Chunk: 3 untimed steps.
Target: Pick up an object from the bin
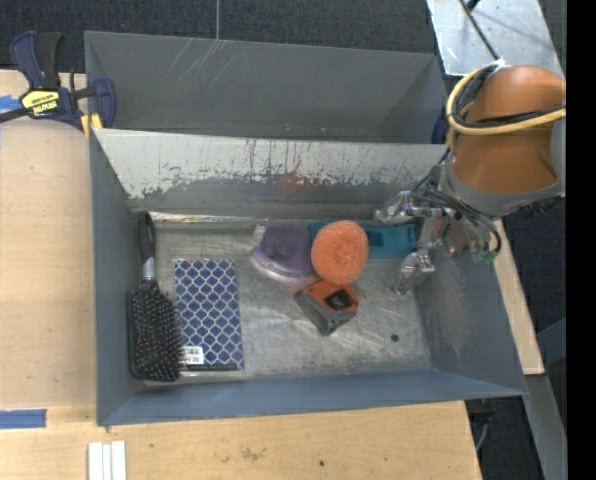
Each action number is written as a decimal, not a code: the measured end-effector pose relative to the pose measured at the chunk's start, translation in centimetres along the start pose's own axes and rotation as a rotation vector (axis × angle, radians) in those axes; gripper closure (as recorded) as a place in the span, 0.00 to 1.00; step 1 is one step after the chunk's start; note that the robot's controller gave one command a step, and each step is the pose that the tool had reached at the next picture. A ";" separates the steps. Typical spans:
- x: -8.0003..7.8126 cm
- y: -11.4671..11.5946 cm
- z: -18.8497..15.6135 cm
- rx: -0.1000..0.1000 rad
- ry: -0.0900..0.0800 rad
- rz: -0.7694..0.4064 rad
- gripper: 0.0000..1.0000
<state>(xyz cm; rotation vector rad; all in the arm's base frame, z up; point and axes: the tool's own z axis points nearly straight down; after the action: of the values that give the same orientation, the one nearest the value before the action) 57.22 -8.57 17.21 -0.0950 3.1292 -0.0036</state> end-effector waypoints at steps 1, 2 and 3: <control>0.0 0.4 6.8 -0.001 0.003 -0.007 0.00; -0.1 1.1 8.3 0.000 0.000 0.132 0.00; 0.1 4.3 8.6 0.020 -0.019 0.059 0.00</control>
Offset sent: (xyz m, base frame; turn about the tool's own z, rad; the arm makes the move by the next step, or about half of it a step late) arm -0.0043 0.0265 -0.1021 0.1406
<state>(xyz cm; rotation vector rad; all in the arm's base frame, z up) 56.95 -4.33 8.63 -0.0030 3.1109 -0.0339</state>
